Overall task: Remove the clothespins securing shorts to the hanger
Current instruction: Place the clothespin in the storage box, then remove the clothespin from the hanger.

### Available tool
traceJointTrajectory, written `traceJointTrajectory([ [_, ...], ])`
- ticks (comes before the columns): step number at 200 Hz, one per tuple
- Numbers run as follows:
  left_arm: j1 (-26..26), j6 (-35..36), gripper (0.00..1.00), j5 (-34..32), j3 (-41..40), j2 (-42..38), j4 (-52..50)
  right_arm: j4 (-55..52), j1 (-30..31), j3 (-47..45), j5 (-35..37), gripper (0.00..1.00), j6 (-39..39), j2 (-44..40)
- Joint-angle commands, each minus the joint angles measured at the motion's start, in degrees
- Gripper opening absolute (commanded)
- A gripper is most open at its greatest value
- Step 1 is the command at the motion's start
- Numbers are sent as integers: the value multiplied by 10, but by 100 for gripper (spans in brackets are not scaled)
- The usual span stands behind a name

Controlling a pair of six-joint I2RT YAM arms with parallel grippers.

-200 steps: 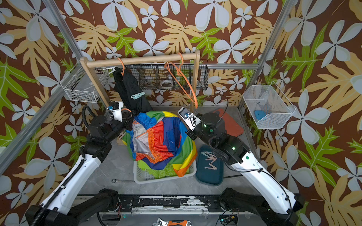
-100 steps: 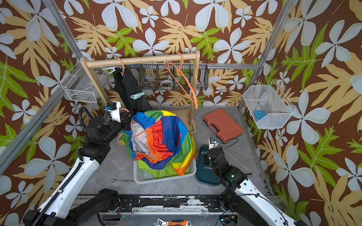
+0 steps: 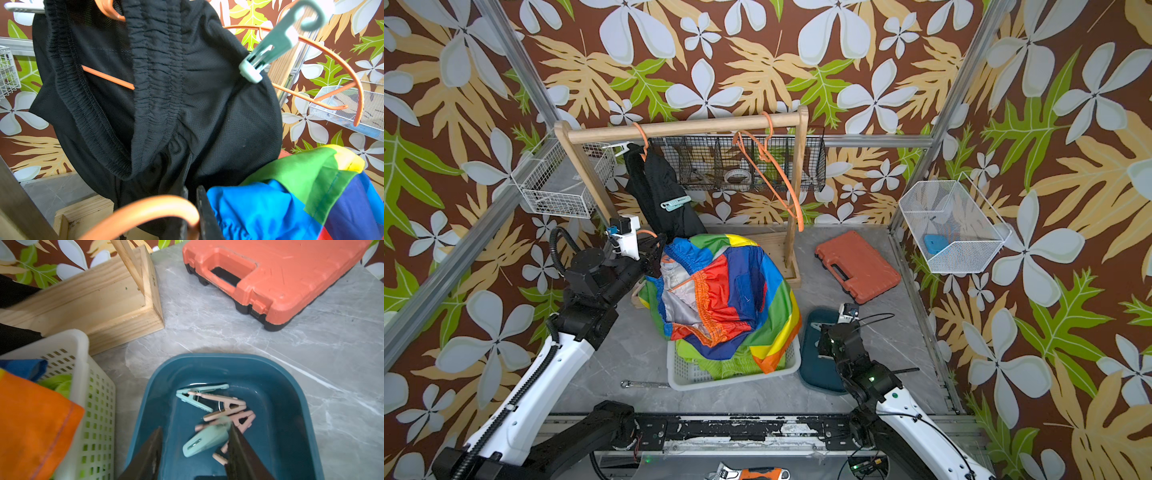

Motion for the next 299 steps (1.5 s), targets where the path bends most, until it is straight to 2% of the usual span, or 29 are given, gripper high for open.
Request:
traceJointTrajectory([
  [1, 0, -1, 0, -2, 3, -1, 18, 7, 0, 28, -3, 57, -26, -7],
  [19, 0, -2, 0, -1, 3, -1, 18, 11, 0, 59, -30, 56, -56, -11],
  [42, 0, -2, 0, -1, 3, -1, 18, 54, 0, 98, -116, 54, -79, -6],
  [77, 0, -2, 0, -1, 3, -5, 18, 92, 1, 156, -188, 40, -102, 63],
  [100, 0, -2, 0, -5, 3, -5, 18, 153, 9, 165, -219, 36, -99, 113],
  [114, 0, -2, 0, -6, 4, -2, 17, 185, 47, 173, -214, 34, -90, 146],
  [144, 0, 0, 0, -9, 7, -2, 17, 204, 197, 215, -158, 34, -81, 235],
  [160, 0, 0, 0, -9, 7, -4, 16, 234, 239, 205, -152, 34, -58, 267],
  [193, -16, -1, 0, -21, 11, -10, 5, 314, 243, 128, -140, 34, -33, 304],
  [222, -108, 29, 0, -97, 29, -6, -36, 360, 241, 102, -125, 34, -45, 369],
  [246, -156, 31, 0, -118, 32, 8, -49, 383, 241, 93, -132, 35, -41, 394],
  [265, -156, 27, 0, -115, 23, 13, -47, 339, 241, 104, -115, 40, -68, 353],
  [299, -157, 35, 0, -112, 16, 36, -38, 158, 241, 203, -88, 55, -184, 262],
])
